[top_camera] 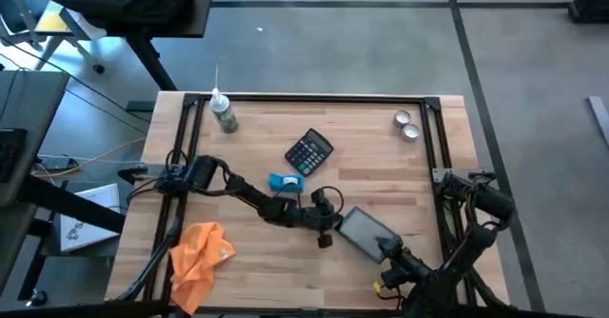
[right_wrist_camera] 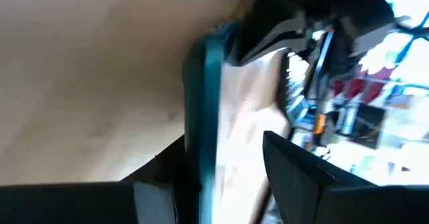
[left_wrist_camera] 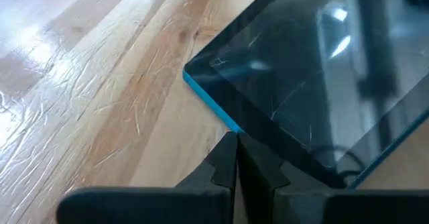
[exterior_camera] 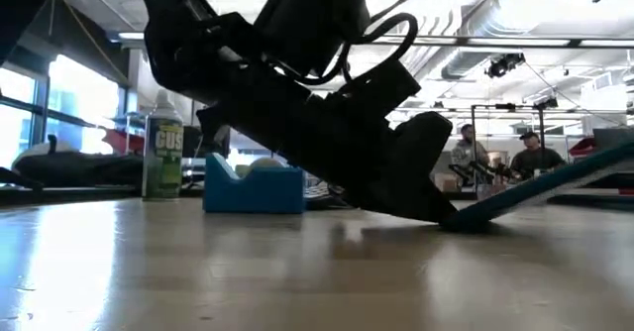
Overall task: Apply microfiber cloth
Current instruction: Spray the cellphone using the white spray bottle
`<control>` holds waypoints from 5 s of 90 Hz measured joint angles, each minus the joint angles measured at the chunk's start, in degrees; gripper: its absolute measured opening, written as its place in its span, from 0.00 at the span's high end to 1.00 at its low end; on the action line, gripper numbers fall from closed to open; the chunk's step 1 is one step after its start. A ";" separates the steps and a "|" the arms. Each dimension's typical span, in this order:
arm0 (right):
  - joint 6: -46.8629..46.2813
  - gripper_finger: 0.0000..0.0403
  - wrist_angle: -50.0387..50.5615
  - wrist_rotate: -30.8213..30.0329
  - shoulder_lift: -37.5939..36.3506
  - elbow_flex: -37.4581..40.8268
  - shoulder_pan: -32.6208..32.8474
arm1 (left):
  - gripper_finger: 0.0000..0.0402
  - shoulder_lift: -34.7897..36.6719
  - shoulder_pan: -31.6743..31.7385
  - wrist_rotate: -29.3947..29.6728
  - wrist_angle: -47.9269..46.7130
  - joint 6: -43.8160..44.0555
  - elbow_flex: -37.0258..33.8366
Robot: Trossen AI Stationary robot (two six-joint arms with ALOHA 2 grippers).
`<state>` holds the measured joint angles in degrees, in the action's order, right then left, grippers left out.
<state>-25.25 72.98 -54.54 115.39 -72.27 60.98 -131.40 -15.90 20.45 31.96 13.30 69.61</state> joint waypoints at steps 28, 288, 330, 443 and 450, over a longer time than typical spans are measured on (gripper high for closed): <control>6.29 0.81 0.01 -1.77 0.00 0.00 -1.06 | 1.00 0.02 -0.58 0.10 0.76 0.09 -0.09; 43.77 1.00 -124.31 33.49 -52.06 36.06 -29.87 | 0.55 34.06 -4.79 -12.79 57.99 -32.36 -18.57; 44.60 1.00 -127.83 36.83 -52.02 36.06 -33.04 | 0.55 34.06 -3.13 -15.75 57.97 -32.34 -12.96; 41.98 1.00 -129.83 40.32 -43.32 29.57 -39.24 | 0.55 34.03 0.50 -20.34 57.04 -25.35 -6.56; 41.88 1.00 -129.88 40.20 -43.32 29.55 -39.24 | 0.55 34.03 0.50 -20.33 56.32 -25.37 -6.56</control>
<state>16.63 -56.89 -14.35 72.07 -42.72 21.74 -97.36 -15.40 0.12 88.28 -12.08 63.05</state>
